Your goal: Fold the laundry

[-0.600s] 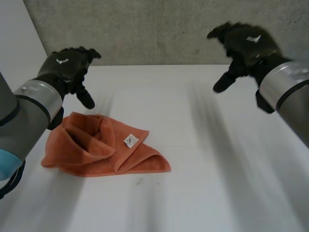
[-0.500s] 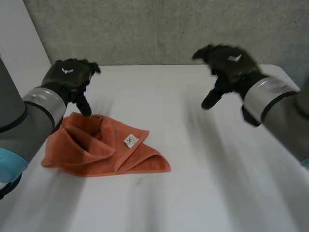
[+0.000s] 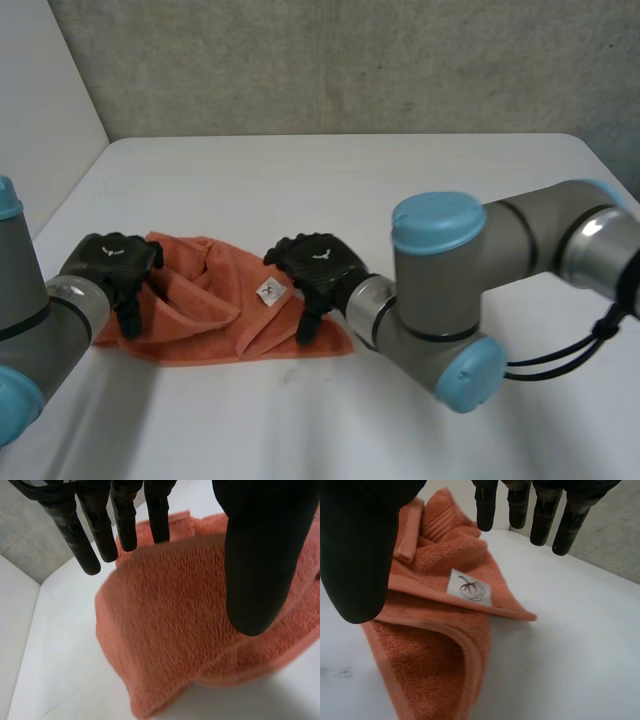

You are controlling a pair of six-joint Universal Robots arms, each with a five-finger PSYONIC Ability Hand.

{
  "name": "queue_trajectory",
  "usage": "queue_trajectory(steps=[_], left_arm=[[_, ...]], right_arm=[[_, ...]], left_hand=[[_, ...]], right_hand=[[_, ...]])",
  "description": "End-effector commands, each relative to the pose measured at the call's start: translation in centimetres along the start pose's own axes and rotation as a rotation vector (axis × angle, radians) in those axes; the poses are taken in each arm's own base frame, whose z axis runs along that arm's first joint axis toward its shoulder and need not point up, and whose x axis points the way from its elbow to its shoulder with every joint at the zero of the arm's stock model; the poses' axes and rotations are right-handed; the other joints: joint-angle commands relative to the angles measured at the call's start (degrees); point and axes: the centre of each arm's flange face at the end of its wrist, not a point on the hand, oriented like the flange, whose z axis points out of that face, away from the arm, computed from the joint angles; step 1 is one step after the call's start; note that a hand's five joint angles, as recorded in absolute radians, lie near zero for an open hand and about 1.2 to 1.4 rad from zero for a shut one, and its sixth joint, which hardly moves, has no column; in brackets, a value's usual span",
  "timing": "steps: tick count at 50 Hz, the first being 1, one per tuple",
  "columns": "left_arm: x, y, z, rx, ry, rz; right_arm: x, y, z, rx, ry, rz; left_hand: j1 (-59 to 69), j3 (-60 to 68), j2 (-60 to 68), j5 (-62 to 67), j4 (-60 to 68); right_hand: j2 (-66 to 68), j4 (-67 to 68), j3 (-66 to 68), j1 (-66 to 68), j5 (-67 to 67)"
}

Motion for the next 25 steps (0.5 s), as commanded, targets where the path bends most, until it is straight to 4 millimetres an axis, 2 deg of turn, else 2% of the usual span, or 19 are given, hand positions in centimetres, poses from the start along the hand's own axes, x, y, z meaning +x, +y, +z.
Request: queue_trajectory(steps=[1,9,10,12,21,25], left_arm=[[-0.1,0.5,-0.1,-0.018,-0.002,-0.003],[-0.9,0.9,0.4,-0.028,-0.027,-0.017],[-0.9,0.9,0.4,-0.028,-0.027,-0.017],[-1.2,0.8,0.7,-0.015,-0.042,-0.024],[-1.4,0.8,1.0,0.003,-0.055,-0.028],[-1.4,0.8,1.0,0.004,-0.056,-0.028]], right_arm=[[-1.4,1.4,2.3,0.057,-0.026,-0.022],[-1.9,1.7,3.5,0.126,-0.034,-0.042],[-1.9,1.8,3.8,0.128,-0.031,-0.043],[-1.9,2.0,4.0,0.126,-0.029,-0.041],[-2.1,3.5,5.3,0.109,-0.034,-0.043],[-2.1,3.3,5.7,0.123,-0.031,-0.045]], left_hand=[[2.74,3.01,3.09,3.18,3.18],[7.26,7.53,7.61,7.7,7.7],[7.29,7.55,7.63,7.72,7.72],[16.16,16.42,16.5,16.59,16.59],[19.57,19.83,19.91,20.0,20.0],[31.97,32.23,32.31,32.4,32.4]], right_hand=[[8.17,7.43,8.52,8.7,7.18],[17.44,16.7,17.78,17.97,16.45],[17.78,17.04,18.13,18.31,16.79],[17.79,17.05,18.13,18.31,16.8],[18.79,18.05,19.13,19.32,17.8],[25.32,24.57,25.66,25.84,24.32]])
